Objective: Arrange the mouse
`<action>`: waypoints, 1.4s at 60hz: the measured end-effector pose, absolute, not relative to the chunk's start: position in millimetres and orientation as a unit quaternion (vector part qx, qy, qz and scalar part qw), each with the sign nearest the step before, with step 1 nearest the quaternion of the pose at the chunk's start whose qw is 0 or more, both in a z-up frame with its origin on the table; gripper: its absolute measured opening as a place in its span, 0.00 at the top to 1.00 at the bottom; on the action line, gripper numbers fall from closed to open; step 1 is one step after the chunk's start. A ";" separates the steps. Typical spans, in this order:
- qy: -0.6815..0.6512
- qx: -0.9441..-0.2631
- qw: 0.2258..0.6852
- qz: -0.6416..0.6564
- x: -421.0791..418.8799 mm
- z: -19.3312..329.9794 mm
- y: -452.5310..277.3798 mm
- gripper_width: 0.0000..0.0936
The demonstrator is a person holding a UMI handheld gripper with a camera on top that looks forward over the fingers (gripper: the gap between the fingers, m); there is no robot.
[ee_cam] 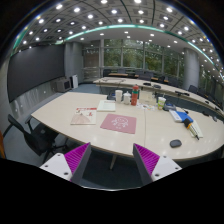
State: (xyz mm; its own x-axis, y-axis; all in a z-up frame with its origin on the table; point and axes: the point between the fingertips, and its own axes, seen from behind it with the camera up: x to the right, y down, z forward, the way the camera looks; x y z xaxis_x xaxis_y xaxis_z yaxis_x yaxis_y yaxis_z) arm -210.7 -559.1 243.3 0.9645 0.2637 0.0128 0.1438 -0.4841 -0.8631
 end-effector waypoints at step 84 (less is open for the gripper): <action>0.059 -0.889 0.453 -0.025 175.0 -10.9 -230.4 0.24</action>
